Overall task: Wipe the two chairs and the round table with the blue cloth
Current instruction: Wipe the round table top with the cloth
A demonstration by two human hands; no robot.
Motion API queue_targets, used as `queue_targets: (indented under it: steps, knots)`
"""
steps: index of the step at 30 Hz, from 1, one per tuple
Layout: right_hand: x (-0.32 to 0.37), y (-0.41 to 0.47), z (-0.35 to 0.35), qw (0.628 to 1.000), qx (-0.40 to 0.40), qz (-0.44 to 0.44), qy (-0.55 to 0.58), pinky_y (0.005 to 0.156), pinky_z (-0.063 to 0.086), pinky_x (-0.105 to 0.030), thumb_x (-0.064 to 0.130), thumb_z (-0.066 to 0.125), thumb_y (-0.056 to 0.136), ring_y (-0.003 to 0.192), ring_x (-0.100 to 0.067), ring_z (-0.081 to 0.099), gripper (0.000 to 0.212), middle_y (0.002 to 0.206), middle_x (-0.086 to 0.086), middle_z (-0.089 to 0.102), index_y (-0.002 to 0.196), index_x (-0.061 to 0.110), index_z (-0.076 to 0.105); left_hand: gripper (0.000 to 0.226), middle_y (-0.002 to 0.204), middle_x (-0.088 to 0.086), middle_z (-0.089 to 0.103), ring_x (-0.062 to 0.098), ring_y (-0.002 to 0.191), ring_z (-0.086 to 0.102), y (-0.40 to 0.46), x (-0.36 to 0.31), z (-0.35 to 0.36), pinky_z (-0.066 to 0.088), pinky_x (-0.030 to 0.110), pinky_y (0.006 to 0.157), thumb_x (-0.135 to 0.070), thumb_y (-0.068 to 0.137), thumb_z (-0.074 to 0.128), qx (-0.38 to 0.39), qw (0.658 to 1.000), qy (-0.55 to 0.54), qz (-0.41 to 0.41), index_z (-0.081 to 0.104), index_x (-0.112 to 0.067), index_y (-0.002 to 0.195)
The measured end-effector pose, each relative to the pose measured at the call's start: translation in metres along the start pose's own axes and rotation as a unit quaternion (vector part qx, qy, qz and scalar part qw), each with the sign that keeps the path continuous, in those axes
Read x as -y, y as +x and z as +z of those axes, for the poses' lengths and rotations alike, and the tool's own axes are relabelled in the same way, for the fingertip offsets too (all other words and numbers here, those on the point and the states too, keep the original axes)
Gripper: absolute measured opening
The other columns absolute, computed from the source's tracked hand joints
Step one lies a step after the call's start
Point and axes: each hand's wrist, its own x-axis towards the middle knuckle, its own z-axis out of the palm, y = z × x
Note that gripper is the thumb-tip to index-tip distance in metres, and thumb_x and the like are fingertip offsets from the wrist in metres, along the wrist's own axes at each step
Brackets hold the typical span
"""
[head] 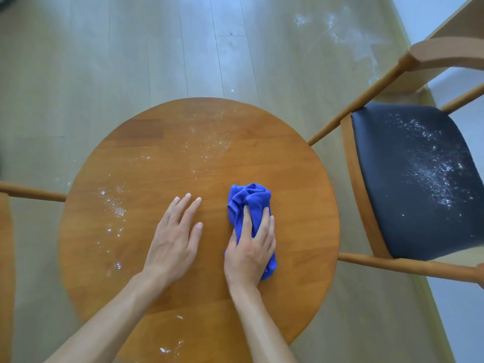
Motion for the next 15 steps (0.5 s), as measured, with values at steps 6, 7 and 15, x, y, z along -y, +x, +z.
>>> queue_targets:
  steps: [6, 7, 15]
  knots:
    - [-0.027, 0.028, -0.04, 0.966, 0.145, -0.045, 0.21, 0.119, 0.014, -0.029, 0.039, 0.032, 0.095, 0.147, -0.007, 0.013, 0.044, 0.159, 0.005, 0.019, 0.134, 0.035, 0.053, 0.058, 0.161, 0.0, 0.016, 0.018, 0.149, 0.007, 0.008, -0.047, 0.023, 0.017, 0.045, 0.119, -0.038, 0.096, 0.035, -0.042, 0.999, 0.006, 0.008, 0.029, -0.021, 0.151]
    - [-0.044, 0.038, -0.052, 0.965, 0.127, -0.043, 0.225, 0.118, 0.019, -0.028, 0.033, 0.032, 0.097, 0.144, -0.004, 0.02, 0.042, 0.156, 0.006, 0.027, 0.13, 0.03, 0.058, 0.06, 0.16, 0.003, 0.017, 0.022, 0.149, 0.009, 0.008, -0.055, 0.027, 0.018, 0.048, 0.119, -0.04, 0.094, 0.035, -0.051, 0.998, 0.03, 0.022, 0.031, -0.02, 0.15]
    - [-0.106, 0.093, -0.039, 0.99, 0.003, -0.127, -0.068, 0.11, 0.032, -0.055, 0.017, 0.052, 0.094, 0.137, -0.038, 0.037, 0.038, 0.146, -0.019, 0.043, 0.13, 0.007, 0.058, 0.069, 0.155, 0.014, 0.031, 0.042, 0.142, 0.027, 0.009, -0.107, 0.094, 0.035, 0.067, 0.101, -0.047, 0.079, 0.06, -0.029, 0.974, 0.203, 0.097, 0.048, -0.024, 0.142]
